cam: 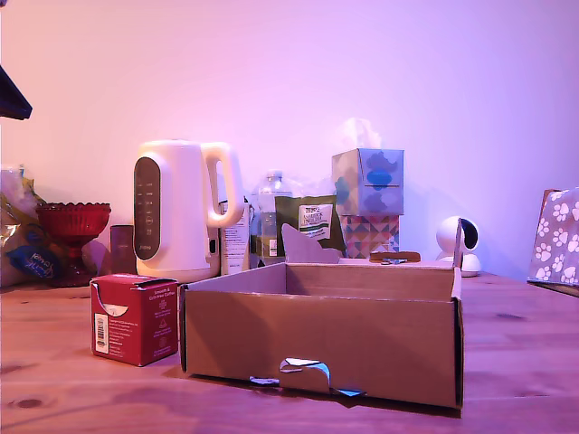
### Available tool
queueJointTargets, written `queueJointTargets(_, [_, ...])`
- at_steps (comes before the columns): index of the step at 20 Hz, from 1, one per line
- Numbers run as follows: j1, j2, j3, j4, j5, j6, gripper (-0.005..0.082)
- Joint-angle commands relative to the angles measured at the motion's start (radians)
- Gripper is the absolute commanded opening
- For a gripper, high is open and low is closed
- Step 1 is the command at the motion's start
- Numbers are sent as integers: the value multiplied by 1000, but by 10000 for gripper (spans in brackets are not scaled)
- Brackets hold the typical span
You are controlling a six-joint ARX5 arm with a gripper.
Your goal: Pick the red carton of coffee filters and place it in the cardboard box
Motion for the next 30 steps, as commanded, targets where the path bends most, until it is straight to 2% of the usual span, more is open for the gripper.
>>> queueJointTargets(1, [-1,-2,-20,13,24,-9,-19])
queueJointTargets(9, [-1,-2,-20,10,24,-10,-19])
queueJointTargets(11, [-9,-2,-20,4,31,-72,-19])
queueJointTargets(12, [-26,-2,-20,-3,31,-84,-19])
queueJointTargets(14, [-80,-1,-20,-23,13,-185,-19])
queueJointTargets(15, [-109,4,-20,-31,-20,-227,-19])
queueJointTargets(16, [-143,8,-20,-39,-60,-237,-19])
queueJointTargets(18, [-203,33,-20,-37,-121,-322,-19])
queueJointTargets(19, [-230,51,-19,-36,-150,-346,-19])
queueJointTargets(21, [-283,98,-12,-33,-199,-457,-19])
queueJointTargets(22, [-303,122,-6,-32,-228,-504,-19])
queueJointTargets(23, [-322,151,3,-33,-253,-523,-19])
queueJointTargets(25, [-344,205,23,-34,-304,-627,-19])
queueJointTargets(27, [-347,251,57,-50,-329,-668,-9])
queueJointTargets(29, [-347,298,101,-73,-336,-724,49])
queueJointTargets(30, [-347,323,126,-81,-332,-735,157])
